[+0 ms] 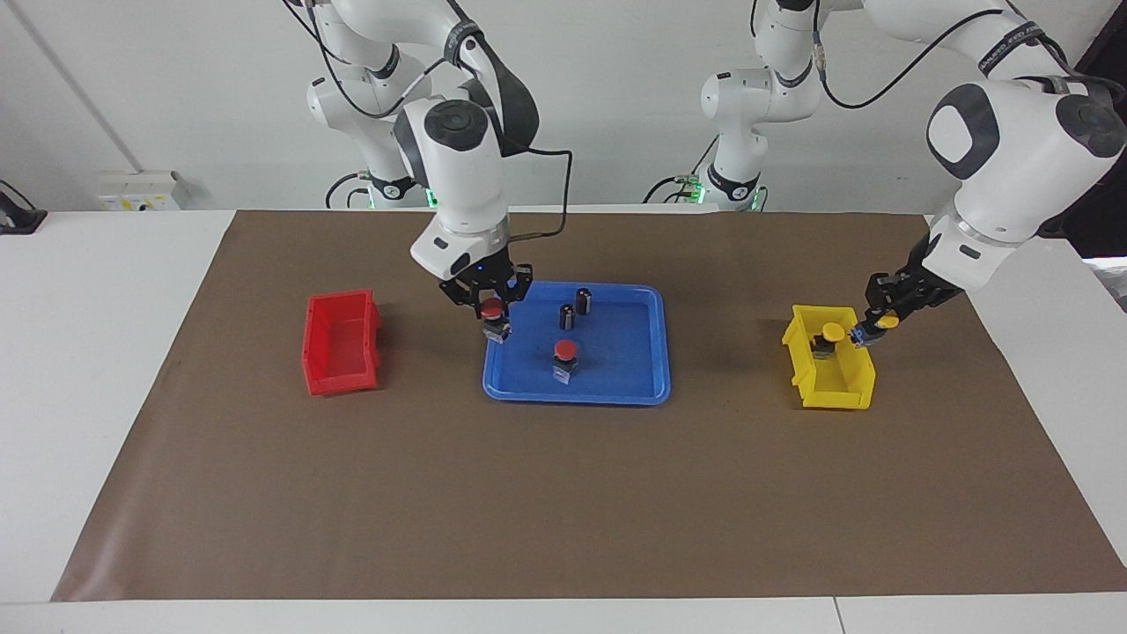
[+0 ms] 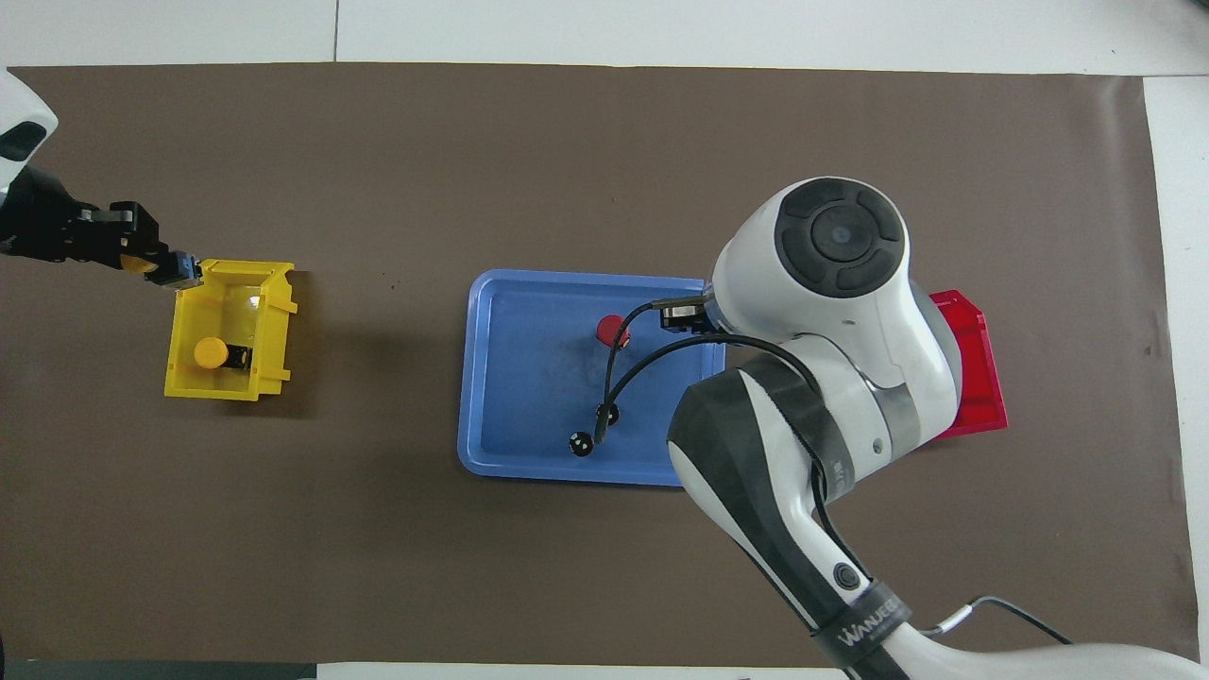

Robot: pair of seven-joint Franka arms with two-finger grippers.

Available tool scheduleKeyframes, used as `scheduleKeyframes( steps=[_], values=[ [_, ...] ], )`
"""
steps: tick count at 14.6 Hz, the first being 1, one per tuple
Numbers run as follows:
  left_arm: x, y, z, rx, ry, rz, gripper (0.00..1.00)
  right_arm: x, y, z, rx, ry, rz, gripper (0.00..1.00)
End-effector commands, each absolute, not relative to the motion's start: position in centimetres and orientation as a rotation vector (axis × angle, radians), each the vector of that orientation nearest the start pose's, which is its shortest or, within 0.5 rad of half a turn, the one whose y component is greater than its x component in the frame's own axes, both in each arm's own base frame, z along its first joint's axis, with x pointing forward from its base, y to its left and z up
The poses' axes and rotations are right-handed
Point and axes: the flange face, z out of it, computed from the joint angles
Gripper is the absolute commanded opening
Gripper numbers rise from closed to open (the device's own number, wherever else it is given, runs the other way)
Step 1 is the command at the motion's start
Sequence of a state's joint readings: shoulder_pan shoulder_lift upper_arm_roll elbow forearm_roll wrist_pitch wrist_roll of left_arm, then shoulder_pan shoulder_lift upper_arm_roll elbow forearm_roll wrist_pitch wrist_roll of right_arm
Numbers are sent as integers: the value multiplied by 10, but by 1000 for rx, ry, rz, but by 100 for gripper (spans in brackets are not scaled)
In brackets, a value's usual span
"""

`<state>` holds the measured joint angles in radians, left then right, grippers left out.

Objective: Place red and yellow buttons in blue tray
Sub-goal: 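Carry the red button to the tray while the left gripper lifts the yellow button, then release the red button in the tray while the left gripper carries the yellow button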

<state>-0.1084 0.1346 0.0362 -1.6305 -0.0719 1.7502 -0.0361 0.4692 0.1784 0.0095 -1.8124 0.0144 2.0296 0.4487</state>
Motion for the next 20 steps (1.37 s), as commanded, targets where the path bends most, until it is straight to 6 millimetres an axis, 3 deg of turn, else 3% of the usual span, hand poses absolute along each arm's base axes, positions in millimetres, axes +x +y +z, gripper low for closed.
scheduleKeyframes(
  steps=[1, 4, 8, 9, 10, 11, 13, 15, 16, 20],
  values=[
    [597, -109, 523, -3222, 94, 12, 2, 548, 289, 425, -3098, -30, -57, 22],
    [576, -208, 497, -3225, 305, -20, 2, 549, 291, 393, -3107, -32, -37, 22],
    [553, -302, 461, -3242, 371, -95, 1, 537, 283, 369, -3107, -33, -42, 26],
    [549, -320, 455, -3242, 407, -100, 1, 535, 283, 368, -3105, -37, -49, 32],
    [544, -338, 445, -3243, 426, -115, 1, 534, 282, 368, -3105, -35, -47, 48],
    [541, -353, 436, -3249, 418, -130, 1, 535, 280, 368, -3105, -35, -47, 62],
    [545, -361, 419, -3247, 409, -124, 1, 538, 279, 371, -3109, -32, -42, 79],
    [548, -371, 399, -3240, 416, -102, 1, 548, 272, 390, -3112, -17, -71, 91],
    [545, -380, 388, -3235, 426, -89, 1, 552, 258, 410, -3107, 10, -89, 100],
    [540, -390, 367, -3239, 351, -64, 1, 547, 172, 491, -3118, -4, -69, 100]
  ],
)
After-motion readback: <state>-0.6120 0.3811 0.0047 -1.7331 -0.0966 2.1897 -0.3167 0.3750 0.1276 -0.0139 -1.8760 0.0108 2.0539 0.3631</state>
